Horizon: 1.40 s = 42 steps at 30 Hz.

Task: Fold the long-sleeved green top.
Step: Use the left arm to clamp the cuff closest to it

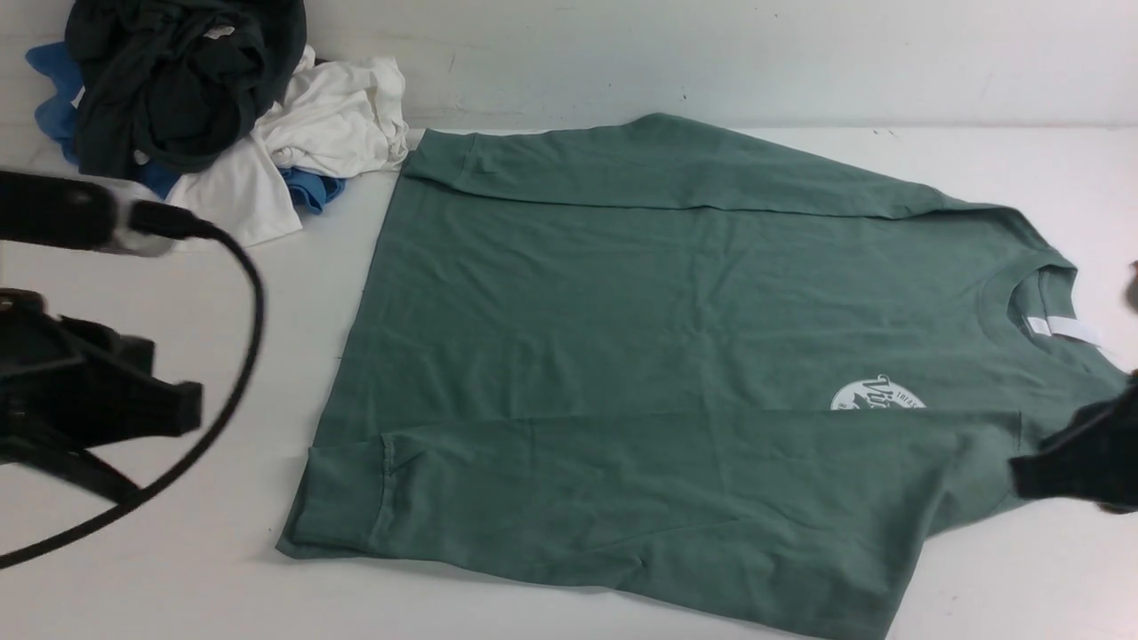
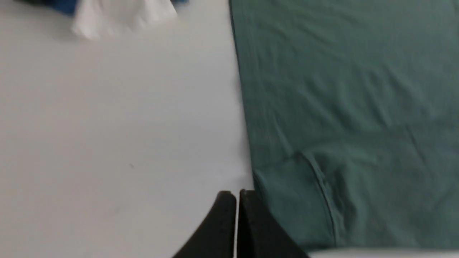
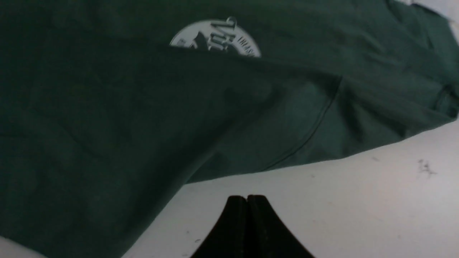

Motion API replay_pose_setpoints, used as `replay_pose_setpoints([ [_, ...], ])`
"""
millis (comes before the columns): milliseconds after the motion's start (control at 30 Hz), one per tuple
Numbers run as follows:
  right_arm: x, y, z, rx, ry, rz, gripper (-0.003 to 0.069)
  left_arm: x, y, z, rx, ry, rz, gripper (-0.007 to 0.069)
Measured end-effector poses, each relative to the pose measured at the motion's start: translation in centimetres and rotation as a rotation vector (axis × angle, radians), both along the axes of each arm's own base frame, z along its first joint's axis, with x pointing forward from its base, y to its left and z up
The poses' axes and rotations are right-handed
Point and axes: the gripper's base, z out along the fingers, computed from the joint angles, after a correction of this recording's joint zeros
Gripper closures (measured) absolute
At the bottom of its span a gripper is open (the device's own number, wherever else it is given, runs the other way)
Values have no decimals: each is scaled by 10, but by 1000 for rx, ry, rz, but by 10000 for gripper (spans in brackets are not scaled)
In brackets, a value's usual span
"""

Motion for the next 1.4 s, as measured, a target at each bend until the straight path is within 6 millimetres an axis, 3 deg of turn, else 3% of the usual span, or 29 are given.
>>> replay_pose_setpoints([
  [67,8,8,-8,11,47,28,670,9,-7,-6,11,76,-27,631],
  [167,39,29,-26,68,161,99,670,38,-38,-30,29,245,-141,631],
  [233,46,32,-29,75,175,118,670,43,-45,-35,39,264,-170,631],
  [267,60,39,-38,96,201,144,670,57,-60,-48,78,287,-245,631],
  [367,74,44,-46,107,207,166,670,70,-74,-62,109,288,-304,631],
  [433,87,48,-62,94,230,190,670,88,-84,-82,127,307,-327,631],
  [567,90,47,-86,57,308,213,669,105,-90,-114,155,380,-331,631],
  [667,88,44,-92,-13,356,263,669,110,-90,-142,188,464,-338,631],
  [833,85,34,-92,-141,404,318,669,109,-94,-144,161,515,-319,631],
  [1000,79,25,-74,-209,404,263,669,97,-108,-143,135,590,-344,631],
  [1200,62,23,-17,-153,235,221,669,84,-109,-135,114,659,-336,631],
  [1267,55,25,5,-93,149,202,669,77,-105,-124,125,666,-323,631],
  [1400,51,30,19,12,82,171,669,73,-98,-105,160,628,-292,610],
])
